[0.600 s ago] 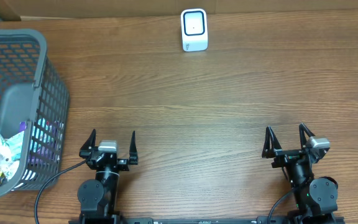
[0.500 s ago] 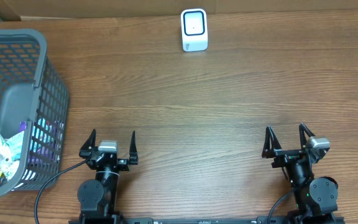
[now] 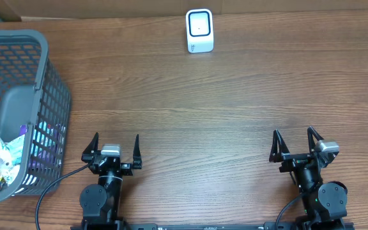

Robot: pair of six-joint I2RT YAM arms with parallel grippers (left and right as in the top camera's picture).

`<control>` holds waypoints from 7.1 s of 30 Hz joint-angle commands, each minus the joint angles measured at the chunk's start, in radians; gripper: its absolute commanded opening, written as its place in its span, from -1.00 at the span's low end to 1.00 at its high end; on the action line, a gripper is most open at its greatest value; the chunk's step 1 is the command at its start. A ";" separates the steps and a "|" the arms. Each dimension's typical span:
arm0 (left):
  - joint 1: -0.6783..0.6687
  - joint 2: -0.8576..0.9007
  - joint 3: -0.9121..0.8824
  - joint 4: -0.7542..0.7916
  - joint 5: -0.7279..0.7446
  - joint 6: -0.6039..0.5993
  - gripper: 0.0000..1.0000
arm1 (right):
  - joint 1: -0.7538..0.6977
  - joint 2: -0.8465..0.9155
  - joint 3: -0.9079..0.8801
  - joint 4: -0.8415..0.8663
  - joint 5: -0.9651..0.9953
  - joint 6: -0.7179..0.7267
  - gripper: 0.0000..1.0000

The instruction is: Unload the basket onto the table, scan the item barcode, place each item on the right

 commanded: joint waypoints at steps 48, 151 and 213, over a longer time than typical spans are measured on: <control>0.004 -0.011 -0.005 0.000 -0.007 0.005 0.99 | 0.003 -0.010 -0.010 0.003 0.006 0.003 1.00; 0.004 0.836 1.100 -0.475 0.145 0.050 0.99 | 0.003 0.302 0.665 -0.404 -0.061 -0.034 1.00; 0.724 1.720 1.759 -1.296 -0.066 -0.695 1.00 | 0.003 1.255 1.553 -1.212 -0.364 -0.034 1.00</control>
